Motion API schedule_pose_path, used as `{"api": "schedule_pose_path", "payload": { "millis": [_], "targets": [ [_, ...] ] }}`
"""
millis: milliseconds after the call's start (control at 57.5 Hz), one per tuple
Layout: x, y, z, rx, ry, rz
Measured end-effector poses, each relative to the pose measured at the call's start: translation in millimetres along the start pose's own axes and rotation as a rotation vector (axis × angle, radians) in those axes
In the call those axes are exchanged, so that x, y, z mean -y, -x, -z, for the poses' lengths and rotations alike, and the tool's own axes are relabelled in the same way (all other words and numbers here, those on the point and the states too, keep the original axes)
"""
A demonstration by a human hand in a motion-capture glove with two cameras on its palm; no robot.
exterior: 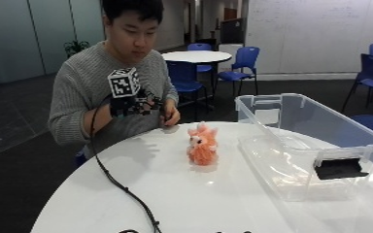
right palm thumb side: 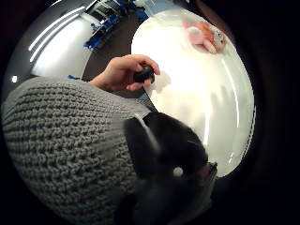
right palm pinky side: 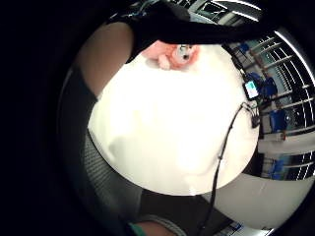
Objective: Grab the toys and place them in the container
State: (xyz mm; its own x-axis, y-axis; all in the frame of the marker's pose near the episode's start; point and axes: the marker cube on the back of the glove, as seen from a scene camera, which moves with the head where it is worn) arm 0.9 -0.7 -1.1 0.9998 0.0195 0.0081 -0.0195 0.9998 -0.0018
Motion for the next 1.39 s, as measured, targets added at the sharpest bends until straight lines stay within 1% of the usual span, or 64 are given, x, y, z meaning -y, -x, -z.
{"api": "schedule_pose_path", "payload": {
  "millis": [313,540,644,766,870,957,1044,1201,1305,1392],
  "targets": [
    [10,-17,-1,-0.023,0.028,-0.026],
    [29,-23,-7,-0.021,0.047,-0.033],
    [53,-32,-7,-0.036,0.045,-0.060],
    [90,-47,0,-0.027,0.026,-0.055],
    [138,-64,1,-0.029,0.044,-0.059],
    [185,-80,-4,-0.020,0.052,-0.096],
    [213,-92,-11,-0.023,0.070,-0.111],
    [232,-104,-28,-0.012,0.136,-0.114],
    [234,-107,-53,-0.006,0.225,-0.148],
    [233,-109,-71,0.018,0.301,-0.142]
  ]
}}
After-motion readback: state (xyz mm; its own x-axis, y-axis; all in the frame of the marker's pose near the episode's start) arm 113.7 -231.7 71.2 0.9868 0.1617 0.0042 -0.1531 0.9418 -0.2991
